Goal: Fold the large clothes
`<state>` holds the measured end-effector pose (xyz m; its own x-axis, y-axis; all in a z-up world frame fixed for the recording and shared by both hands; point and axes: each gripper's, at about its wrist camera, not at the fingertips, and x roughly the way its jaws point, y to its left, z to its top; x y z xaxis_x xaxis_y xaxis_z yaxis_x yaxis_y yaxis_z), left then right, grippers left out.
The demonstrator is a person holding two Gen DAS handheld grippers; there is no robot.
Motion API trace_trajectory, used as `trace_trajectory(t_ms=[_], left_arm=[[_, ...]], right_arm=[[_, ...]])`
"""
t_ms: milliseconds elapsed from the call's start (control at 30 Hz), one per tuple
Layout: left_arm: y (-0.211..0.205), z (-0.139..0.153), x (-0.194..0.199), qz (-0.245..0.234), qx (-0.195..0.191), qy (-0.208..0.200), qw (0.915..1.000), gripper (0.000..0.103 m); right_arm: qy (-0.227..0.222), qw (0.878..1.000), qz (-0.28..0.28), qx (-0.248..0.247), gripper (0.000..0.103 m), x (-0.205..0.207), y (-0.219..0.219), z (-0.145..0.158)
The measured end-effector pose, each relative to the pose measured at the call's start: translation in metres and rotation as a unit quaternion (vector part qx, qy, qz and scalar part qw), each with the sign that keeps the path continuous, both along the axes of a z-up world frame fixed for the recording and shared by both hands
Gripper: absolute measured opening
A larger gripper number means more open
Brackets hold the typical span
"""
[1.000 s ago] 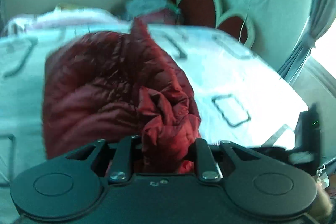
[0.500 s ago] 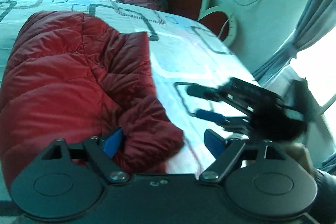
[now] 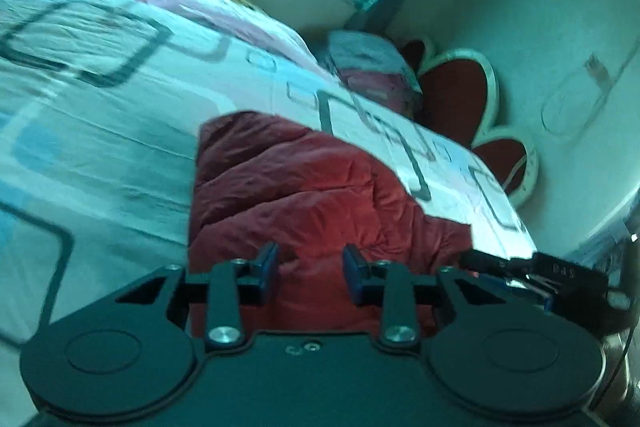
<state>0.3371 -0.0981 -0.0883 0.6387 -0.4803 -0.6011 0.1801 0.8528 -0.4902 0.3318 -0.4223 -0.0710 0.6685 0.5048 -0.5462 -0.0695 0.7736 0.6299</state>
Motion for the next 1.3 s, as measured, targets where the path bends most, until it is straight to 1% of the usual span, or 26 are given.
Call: trace_trajectory(t_ms=[67,133,233,300,367,433,533,667,700,767,800,833,867,900,933,1000,1033,1067,1100,1133,1200,1233,1267,1300], left_arm=[[-0.005,-0.006,0.011,-0.024,0.010,0.003,0.9997,0.030],[-0.019,-0.011,0.018,-0.049,0.011,0.004,0.9988,0.030],[-0.039,-0.017,0.024,-0.096,0.027,-0.005,0.9950,0.028],[-0.050,-0.021,0.027,-0.120,0.044,-0.007,0.9917,0.028],[-0.060,-0.028,0.031,-0.139,0.051,-0.005,0.9890,0.028],[-0.068,-0.038,0.032,-0.154,0.061,-0.001,0.9862,0.028],[-0.079,-0.051,0.034,-0.182,0.090,-0.003,0.9793,0.027],[-0.077,-0.061,0.043,-0.189,0.079,0.021,0.9785,0.028],[-0.076,-0.062,0.043,-0.190,0.079,0.024,0.9782,0.028],[-0.074,-0.058,0.043,-0.194,0.078,0.025,0.9776,0.027],[-0.072,-0.054,0.042,-0.190,0.074,0.028,0.9786,0.030],[-0.069,-0.048,0.040,-0.186,0.065,0.031,0.9800,0.034],[-0.066,-0.041,0.038,-0.185,0.054,0.029,0.9808,0.042],[-0.062,-0.033,0.032,-0.184,0.050,0.019,0.9815,0.045],[-0.060,-0.025,0.026,-0.182,0.052,0.010,0.9819,0.045],[-0.054,-0.012,0.010,-0.174,0.057,0.001,0.9831,0.045],[-0.052,-0.007,0.002,-0.171,0.058,-0.003,0.9836,0.045],[-0.051,-0.002,-0.007,-0.171,0.059,-0.007,0.9835,0.043],[-0.050,0.001,-0.015,-0.170,0.061,-0.010,0.9835,0.043],[-0.051,0.004,-0.023,-0.171,0.060,-0.011,0.9833,0.043],[-0.053,0.007,-0.040,-0.178,0.064,-0.014,0.9817,0.039],[-0.056,0.008,-0.048,-0.182,0.076,-0.019,0.9801,0.039],[-0.059,0.009,-0.056,-0.185,0.089,-0.026,0.9783,0.036],[-0.060,0.009,-0.066,-0.186,0.102,-0.033,0.9766,0.031]], right_arm=[[0.008,1.000,0.011,-0.016,0.044,0.008,0.005,-0.006],[0.017,0.999,0.017,-0.036,0.018,0.008,0.010,-0.013],[0.019,0.998,-0.001,-0.065,0.015,-0.007,0.009,-0.017],[0.022,0.997,-0.017,-0.073,0.015,-0.018,0.007,-0.021],[0.034,0.996,-0.036,-0.077,0.015,-0.025,0.004,-0.032],[0.053,0.995,-0.055,-0.065,0.015,-0.029,-0.001,-0.047],[0.067,0.995,-0.064,-0.048,0.015,-0.029,-0.006,-0.067],[0.071,0.995,-0.075,-0.011,0.014,-0.028,-0.014,-0.085],[0.072,0.994,-0.076,-0.010,0.014,-0.028,-0.014,-0.084],[0.074,0.994,-0.072,-0.023,0.015,-0.028,-0.013,-0.077],[0.076,0.994,-0.072,-0.031,0.015,-0.028,-0.013,-0.071],[0.077,0.994,-0.072,-0.039,0.022,-0.030,-0.013,-0.062],[0.073,0.993,-0.072,-0.051,0.033,-0.033,-0.012,-0.051],[0.054,0.994,-0.073,-0.064,0.059,-0.038,-0.010,-0.038],[0.022,0.994,-0.073,-0.082,0.063,-0.048,-0.006,-0.022],[-0.006,0.992,-0.061,-0.110,0.063,-0.059,-0.001,0.006],[-0.019,0.992,-0.052,-0.109,0.061,-0.065,0.002,0.016],[-0.031,0.993,-0.037,-0.108,0.056,-0.071,0.006,0.025],[-0.037,0.993,-0.019,-0.112,0.044,-0.075,0.011,0.032],[-0.038,0.992,-0.003,-0.122,0.041,-0.078,0.018,0.037],[-0.039,0.989,0.035,-0.135,0.041,-0.086,0.030,0.039],[-0.035,0.988,0.051,-0.139,0.041,-0.089,0.035,0.037],[-0.031,0.986,0.068,-0.147,0.041,-0.095,0.041,0.034],[-0.029,0.983,0.082,-0.160,0.041,-0.100,0.046,0.031]])
